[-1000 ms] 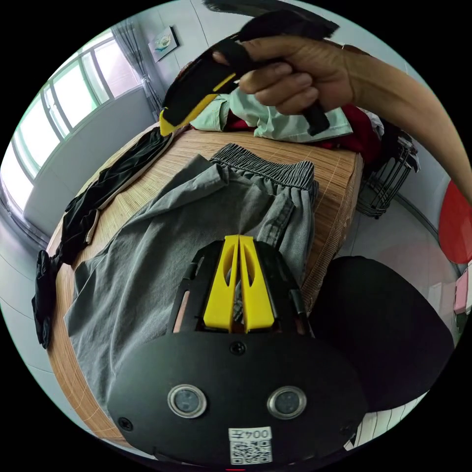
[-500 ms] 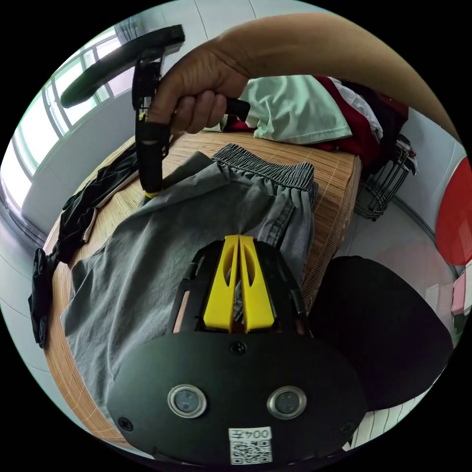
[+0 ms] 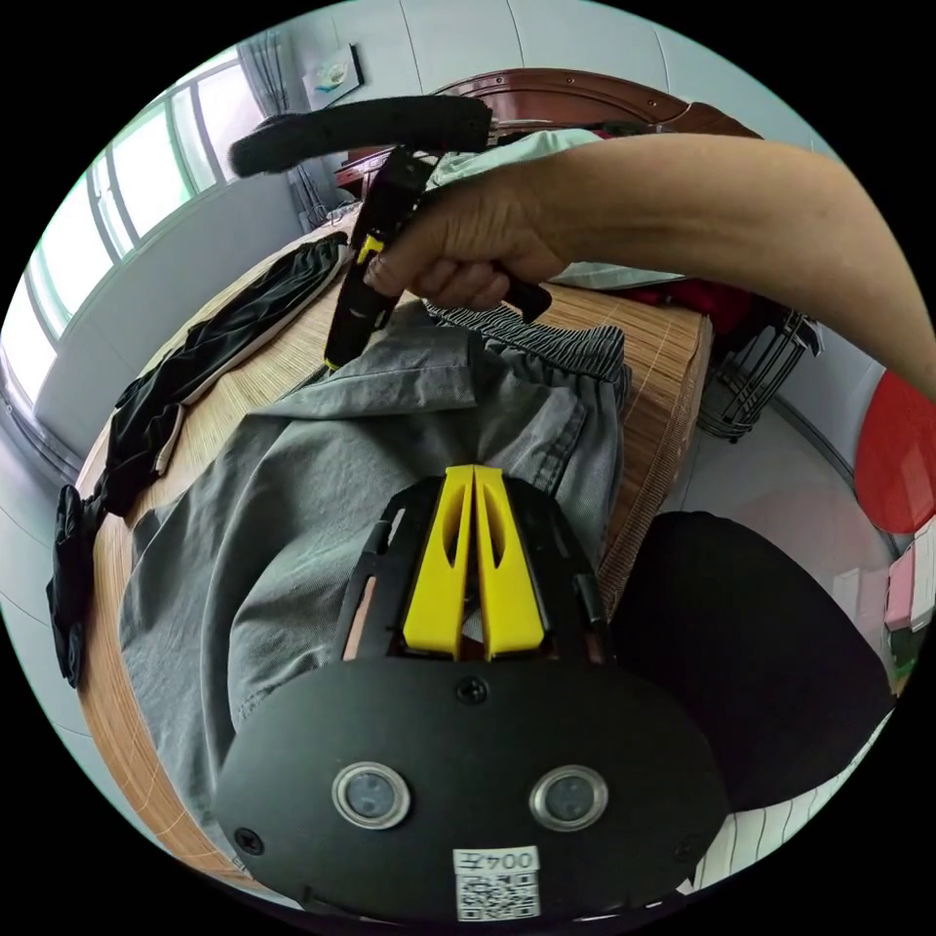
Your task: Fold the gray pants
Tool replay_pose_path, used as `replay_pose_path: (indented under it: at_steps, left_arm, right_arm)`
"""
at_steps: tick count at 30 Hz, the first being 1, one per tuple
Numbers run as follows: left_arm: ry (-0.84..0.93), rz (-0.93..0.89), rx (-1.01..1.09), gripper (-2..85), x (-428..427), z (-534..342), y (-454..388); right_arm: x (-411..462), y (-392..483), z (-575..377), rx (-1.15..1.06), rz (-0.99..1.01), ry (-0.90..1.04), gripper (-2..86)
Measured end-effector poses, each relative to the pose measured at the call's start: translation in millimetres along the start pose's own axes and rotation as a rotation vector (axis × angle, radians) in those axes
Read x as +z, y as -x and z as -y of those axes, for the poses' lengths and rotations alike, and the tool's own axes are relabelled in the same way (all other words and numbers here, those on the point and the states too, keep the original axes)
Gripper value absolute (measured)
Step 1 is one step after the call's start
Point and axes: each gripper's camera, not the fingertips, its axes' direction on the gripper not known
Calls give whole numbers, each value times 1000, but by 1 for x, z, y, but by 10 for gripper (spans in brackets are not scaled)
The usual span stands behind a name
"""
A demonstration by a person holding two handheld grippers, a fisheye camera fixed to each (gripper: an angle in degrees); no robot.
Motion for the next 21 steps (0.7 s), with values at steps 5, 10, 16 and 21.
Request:
replay_pose_path:
  at_steps: [5, 10, 16, 21]
  left_arm:
    - [6, 25, 11, 1, 6, -8, 1]
    - [-35, -92, 18, 1, -18, -17, 18]
    - [-199, 87, -121, 4, -106, -100, 74]
    - [-85, 168, -520, 4, -115, -205, 197]
  right_arm:
    - [-70, -42, -61, 161, 147, -239, 79]
    - [-98, 16, -116, -59, -35, -199, 125]
    - [-96, 55, -147, -220, -184, -153, 136]
    - [-82, 44, -143, -287, -281, -88, 72]
